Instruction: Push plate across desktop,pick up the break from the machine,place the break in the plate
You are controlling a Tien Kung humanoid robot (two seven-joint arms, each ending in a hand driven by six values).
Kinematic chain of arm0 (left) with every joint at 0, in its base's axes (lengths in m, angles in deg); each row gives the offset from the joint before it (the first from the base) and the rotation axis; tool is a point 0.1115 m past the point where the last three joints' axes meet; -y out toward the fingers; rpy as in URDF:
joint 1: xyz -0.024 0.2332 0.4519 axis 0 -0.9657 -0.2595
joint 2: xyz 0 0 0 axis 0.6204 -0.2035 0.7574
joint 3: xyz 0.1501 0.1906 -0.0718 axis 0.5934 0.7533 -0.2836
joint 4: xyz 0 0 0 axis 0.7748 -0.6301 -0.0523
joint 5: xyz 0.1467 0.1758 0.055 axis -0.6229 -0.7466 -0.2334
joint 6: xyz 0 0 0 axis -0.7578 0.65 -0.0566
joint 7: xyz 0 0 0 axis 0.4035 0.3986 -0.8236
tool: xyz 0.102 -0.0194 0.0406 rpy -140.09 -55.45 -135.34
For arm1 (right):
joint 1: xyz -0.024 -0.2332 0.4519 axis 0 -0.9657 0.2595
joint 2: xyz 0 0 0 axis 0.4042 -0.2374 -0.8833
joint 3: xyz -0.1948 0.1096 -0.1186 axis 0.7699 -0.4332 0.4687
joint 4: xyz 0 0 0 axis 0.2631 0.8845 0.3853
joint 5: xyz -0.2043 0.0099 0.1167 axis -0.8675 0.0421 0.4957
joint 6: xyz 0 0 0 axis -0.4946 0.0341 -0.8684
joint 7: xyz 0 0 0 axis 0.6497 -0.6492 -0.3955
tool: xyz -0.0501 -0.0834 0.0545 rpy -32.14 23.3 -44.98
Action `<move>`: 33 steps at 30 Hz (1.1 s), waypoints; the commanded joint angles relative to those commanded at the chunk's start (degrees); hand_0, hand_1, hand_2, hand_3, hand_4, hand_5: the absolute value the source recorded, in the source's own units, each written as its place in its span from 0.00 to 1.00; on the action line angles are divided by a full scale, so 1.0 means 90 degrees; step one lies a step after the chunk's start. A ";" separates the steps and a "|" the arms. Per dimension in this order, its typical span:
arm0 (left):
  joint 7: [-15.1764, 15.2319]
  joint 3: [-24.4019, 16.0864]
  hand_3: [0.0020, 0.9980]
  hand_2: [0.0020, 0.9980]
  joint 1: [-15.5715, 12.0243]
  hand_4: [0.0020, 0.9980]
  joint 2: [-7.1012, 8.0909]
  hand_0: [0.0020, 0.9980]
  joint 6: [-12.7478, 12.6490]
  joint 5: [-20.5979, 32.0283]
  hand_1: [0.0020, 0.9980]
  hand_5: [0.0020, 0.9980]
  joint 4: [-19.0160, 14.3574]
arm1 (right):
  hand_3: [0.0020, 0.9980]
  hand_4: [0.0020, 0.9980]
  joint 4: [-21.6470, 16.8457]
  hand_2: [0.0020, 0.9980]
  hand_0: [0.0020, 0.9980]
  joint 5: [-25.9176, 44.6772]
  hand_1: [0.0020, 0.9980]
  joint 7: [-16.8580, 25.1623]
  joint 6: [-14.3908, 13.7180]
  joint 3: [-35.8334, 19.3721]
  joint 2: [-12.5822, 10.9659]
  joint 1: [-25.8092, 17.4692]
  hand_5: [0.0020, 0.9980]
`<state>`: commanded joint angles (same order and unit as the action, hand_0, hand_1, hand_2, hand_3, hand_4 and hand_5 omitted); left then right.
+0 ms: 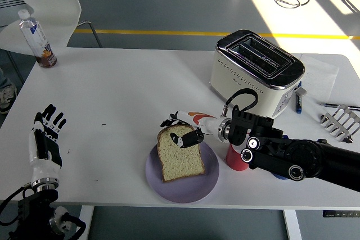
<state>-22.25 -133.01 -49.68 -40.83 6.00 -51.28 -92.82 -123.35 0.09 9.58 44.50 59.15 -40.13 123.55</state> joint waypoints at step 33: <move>-0.0043 -0.0100 0.78 0.89 -0.0105 0.52 0.0000 0.77 0.0021 -0.0034 0.80 1.00 -0.0104 | 0.75 0.53 -0.2957 0.77 0.76 0.3127 0.75 0.1049 -0.0180 -0.5714 -0.1553 -0.2665 0.38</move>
<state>-22.63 -133.91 -50.62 -40.83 6.18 -51.59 -93.76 -149.96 28.23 19.02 42.89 7.73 -54.11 99.57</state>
